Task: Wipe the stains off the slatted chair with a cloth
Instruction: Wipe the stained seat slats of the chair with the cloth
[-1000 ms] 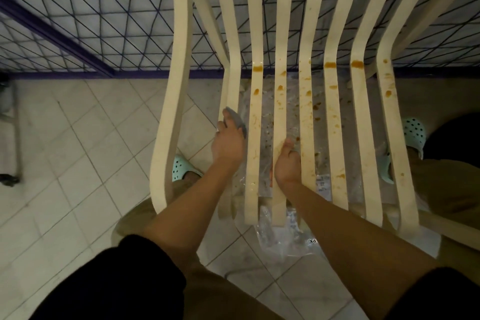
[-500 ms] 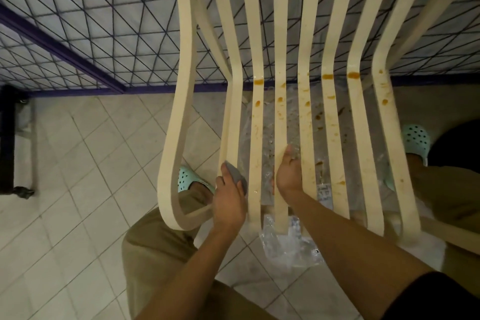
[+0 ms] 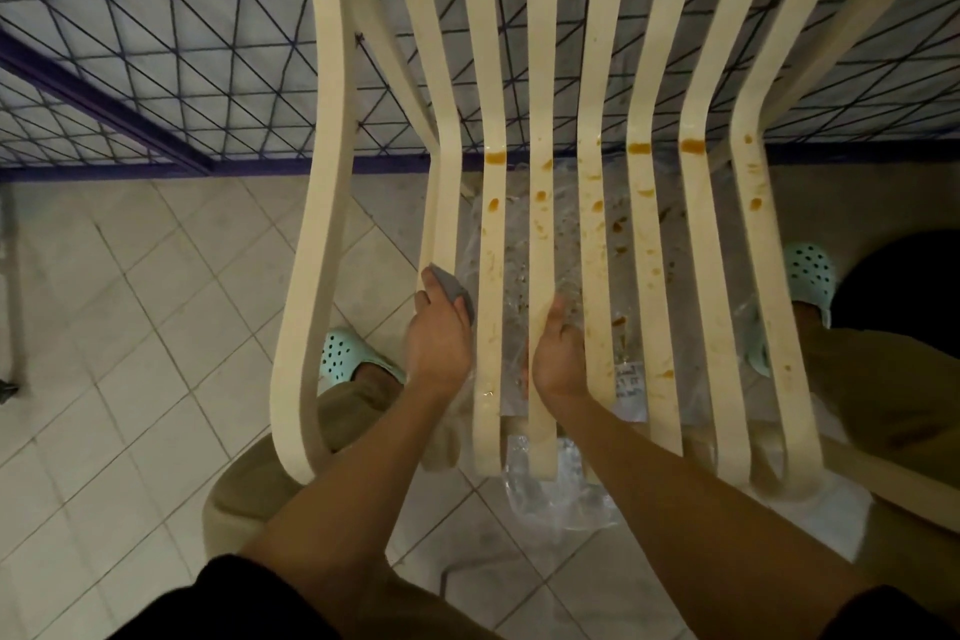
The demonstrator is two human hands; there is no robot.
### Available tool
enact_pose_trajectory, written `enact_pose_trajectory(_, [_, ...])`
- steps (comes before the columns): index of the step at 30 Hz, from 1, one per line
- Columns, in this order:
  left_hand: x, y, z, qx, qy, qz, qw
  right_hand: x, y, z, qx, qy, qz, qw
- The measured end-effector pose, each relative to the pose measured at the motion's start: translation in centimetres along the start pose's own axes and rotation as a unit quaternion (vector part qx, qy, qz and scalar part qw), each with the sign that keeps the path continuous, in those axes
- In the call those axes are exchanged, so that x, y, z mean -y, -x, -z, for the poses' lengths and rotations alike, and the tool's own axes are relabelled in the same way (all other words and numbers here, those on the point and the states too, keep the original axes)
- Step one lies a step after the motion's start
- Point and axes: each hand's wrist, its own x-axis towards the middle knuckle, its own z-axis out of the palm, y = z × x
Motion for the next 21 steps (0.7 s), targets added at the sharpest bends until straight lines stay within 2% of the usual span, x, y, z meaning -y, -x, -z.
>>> enact_pose_trajectory(4, [-1.4,-3.0,0.2,-0.009,0.009,0.004,1.000,0.6,-0.1,1.0,0.017,0.011,0.011,1.000])
enact_pose_trajectory(8, [-2.9,-6.1,0.4,-0.023,0.002,0.000,1.000,0.0,0.3,0.2,0.056,-0.038,-0.001,0.998])
enact_pose_trajectory(15, [-5.4,-11.4,0.9,-0.036,0.010,-0.007,0.999,-0.3,-0.2,0.5,0.061,-0.056,0.016,0.996])
enact_pose_trajectory(21, [-7.3,-15.7,1.8,-0.043,0.007,-0.011,0.999,-1.0,-0.6,-0.3,0.005,-0.013,0.027,1.000])
